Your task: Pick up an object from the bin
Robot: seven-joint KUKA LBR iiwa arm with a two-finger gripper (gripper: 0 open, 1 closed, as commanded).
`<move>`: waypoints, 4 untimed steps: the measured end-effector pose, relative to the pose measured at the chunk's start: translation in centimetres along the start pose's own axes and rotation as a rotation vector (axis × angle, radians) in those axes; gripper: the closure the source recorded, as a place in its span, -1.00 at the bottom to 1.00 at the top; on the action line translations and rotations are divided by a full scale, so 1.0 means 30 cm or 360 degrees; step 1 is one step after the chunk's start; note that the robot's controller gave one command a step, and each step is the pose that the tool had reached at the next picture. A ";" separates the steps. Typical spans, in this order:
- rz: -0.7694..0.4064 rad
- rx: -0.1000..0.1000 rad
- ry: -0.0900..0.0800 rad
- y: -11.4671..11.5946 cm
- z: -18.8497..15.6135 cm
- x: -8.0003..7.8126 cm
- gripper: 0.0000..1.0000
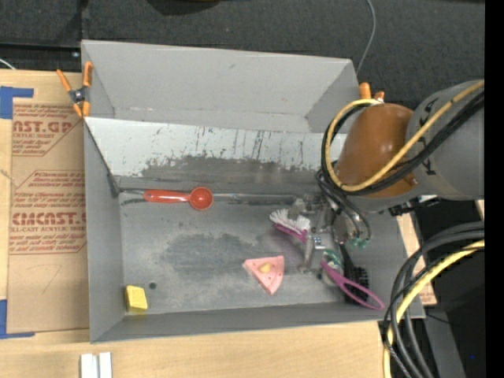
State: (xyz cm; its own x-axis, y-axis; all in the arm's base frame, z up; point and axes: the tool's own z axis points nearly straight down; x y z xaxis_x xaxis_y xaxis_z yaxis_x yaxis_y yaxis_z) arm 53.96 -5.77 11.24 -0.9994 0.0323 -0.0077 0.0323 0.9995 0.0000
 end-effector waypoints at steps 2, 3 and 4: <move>-0.0398 -0.0001 -0.0020 0.140 0.109 0.097 -1.00; -0.0153 0.0004 -0.0023 -0.002 0.086 0.006 1.00; -0.0153 0.0004 -0.0023 -0.002 0.086 0.006 1.00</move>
Offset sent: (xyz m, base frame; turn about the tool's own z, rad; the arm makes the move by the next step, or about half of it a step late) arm -0.0297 0.0410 -0.0344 -0.2489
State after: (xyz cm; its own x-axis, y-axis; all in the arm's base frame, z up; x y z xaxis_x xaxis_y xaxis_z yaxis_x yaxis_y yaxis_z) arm 53.81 -5.84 8.66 -0.9977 -0.0640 -0.0217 -0.0639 0.9979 -0.0038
